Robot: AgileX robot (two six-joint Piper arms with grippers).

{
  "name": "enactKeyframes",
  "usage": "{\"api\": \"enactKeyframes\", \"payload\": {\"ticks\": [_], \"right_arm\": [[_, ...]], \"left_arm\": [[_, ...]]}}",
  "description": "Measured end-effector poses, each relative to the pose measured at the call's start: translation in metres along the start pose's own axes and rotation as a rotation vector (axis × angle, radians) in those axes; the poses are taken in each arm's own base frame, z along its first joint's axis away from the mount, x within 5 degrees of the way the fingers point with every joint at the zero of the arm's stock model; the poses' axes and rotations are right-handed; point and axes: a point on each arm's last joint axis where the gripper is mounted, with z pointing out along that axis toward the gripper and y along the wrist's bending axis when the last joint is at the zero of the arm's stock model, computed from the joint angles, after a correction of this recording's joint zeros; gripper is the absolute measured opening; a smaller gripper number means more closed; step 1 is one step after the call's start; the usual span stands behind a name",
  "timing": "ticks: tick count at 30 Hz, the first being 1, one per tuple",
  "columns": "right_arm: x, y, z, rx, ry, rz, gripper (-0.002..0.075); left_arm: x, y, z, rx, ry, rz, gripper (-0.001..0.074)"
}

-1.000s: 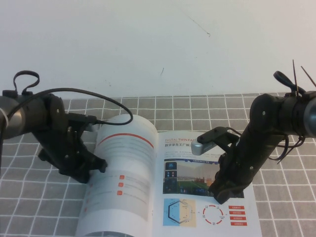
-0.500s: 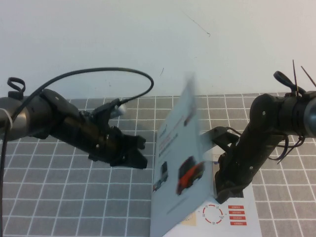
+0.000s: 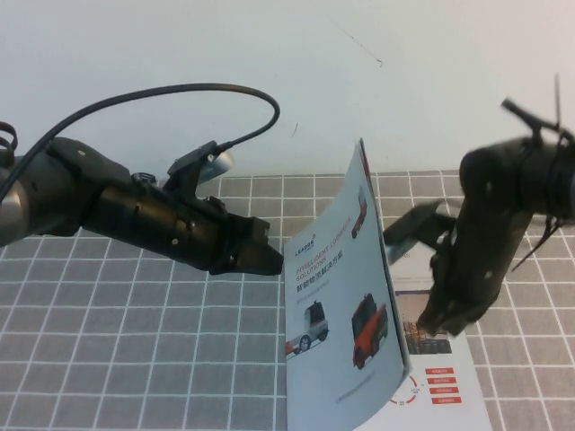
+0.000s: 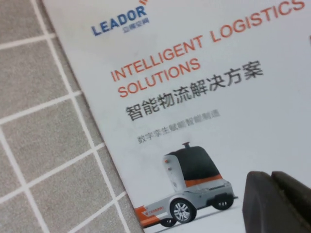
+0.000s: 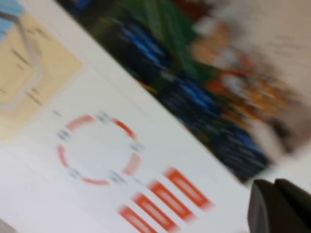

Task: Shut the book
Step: 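Close the open booklet and leave it lying on the table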

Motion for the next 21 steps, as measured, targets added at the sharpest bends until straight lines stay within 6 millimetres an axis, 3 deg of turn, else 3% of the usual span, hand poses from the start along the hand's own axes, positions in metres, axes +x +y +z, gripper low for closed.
{"api": "enactKeyframes", "payload": {"ticks": [7,8,12,15,18,21], "right_arm": [[-0.001,0.0,-0.12,0.16,-0.202,0.001,-0.0003],[-0.017,0.011,-0.115,-0.004,-0.327,0.042,-0.0003],[-0.022,0.003,-0.028,-0.061,-0.154,0.078,-0.0003],[-0.021,0.0,0.009,-0.076,-0.091,0.092,-0.0003],[-0.023,-0.002,0.024,-0.074,-0.082,0.075,-0.0003],[-0.025,-0.003,0.022,-0.054,-0.098,0.044,-0.0003]], "left_arm": [[0.0,0.0,0.0,0.003,0.003,0.031,-0.0004],[0.001,-0.001,-0.001,-0.006,0.007,0.091,-0.0004],[0.004,-0.003,-0.007,-0.033,0.038,0.149,-0.0004],[0.005,-0.007,-0.015,-0.068,0.052,0.205,-0.0004],[0.006,-0.012,-0.024,-0.095,0.052,0.252,-0.0004],[0.006,-0.02,-0.035,-0.12,0.035,0.301,-0.0003]]}}
